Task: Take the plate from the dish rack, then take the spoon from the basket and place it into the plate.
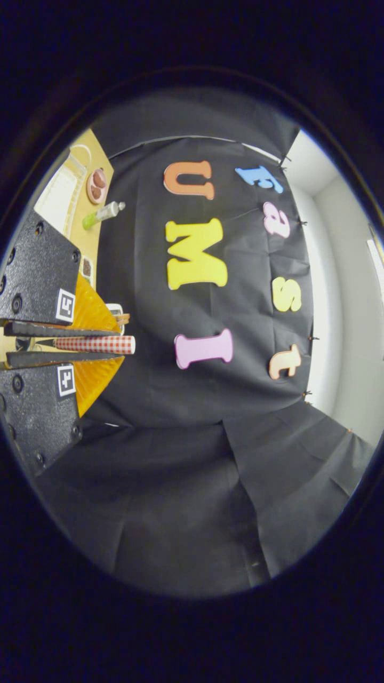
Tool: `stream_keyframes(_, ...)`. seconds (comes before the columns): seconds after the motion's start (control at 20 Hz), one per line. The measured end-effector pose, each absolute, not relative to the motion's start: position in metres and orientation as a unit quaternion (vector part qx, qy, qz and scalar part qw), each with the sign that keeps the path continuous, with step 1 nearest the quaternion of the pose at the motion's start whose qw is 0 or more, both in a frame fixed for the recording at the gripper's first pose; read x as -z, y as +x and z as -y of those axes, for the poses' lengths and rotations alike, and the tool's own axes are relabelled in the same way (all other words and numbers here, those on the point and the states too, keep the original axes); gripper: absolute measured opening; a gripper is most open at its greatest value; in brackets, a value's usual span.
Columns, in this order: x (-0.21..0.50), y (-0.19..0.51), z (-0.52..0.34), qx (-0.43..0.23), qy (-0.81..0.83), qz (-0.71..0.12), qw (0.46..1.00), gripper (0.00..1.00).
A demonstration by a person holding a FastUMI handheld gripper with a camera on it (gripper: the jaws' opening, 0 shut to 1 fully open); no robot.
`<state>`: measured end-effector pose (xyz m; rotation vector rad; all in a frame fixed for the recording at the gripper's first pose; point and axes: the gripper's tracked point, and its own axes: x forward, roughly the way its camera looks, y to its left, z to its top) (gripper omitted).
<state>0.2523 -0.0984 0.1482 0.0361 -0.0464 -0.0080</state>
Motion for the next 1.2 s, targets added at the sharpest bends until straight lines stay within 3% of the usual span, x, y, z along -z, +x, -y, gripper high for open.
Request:
stream_keyframes(0.3,-0.191,0.18,0.016,-0.052,0.025,0.062,0.996,0.16)
stream_keyframes(0.5,-0.172,0.142,-0.045,-0.101,0.041,0.056,0.992,0.16)
stream_keyframes(0.7,-0.12,0.122,-0.091,-0.111,0.038,0.057,0.991,0.16)
stream_keyframes(0.95,-0.043,0.102,-0.109,-0.069,0.048,0.063,0.994,0.16)
stream_keyframes(1.2,0.041,0.1,-0.129,-0.085,0.035,0.015,0.996,0.17)
